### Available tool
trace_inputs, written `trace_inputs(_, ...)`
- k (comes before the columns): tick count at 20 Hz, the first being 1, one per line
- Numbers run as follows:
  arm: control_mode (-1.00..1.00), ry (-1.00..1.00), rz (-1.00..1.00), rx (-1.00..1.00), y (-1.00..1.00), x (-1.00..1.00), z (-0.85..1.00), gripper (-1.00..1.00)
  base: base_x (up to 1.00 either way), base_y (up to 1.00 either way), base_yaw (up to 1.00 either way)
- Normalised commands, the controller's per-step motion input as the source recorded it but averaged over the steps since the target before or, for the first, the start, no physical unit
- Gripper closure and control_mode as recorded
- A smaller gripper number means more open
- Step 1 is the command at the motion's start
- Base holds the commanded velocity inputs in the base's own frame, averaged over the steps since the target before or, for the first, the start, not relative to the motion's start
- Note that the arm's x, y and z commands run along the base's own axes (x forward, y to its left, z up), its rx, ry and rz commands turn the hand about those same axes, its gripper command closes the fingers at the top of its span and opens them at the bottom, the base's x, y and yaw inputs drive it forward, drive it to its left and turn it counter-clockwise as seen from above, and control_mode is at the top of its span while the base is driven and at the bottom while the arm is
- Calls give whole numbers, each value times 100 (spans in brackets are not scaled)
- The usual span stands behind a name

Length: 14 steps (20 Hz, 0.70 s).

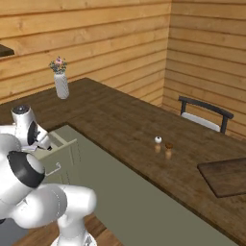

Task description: Pick up the knife from the drawer and place it on the cutting board. Then place the meat from the plate to the cutting board.

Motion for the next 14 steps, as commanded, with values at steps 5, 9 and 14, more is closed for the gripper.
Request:
trace_inputs(5,-100,-1,24,0,32,23,-6,-100,0,0,0)
trace_inputs(9,-100,0,32,0,1,10,-28,-100,0,0,0)
trace_inputs(14,-100,0,34,0,3,6,-35,-100,0,0,0)
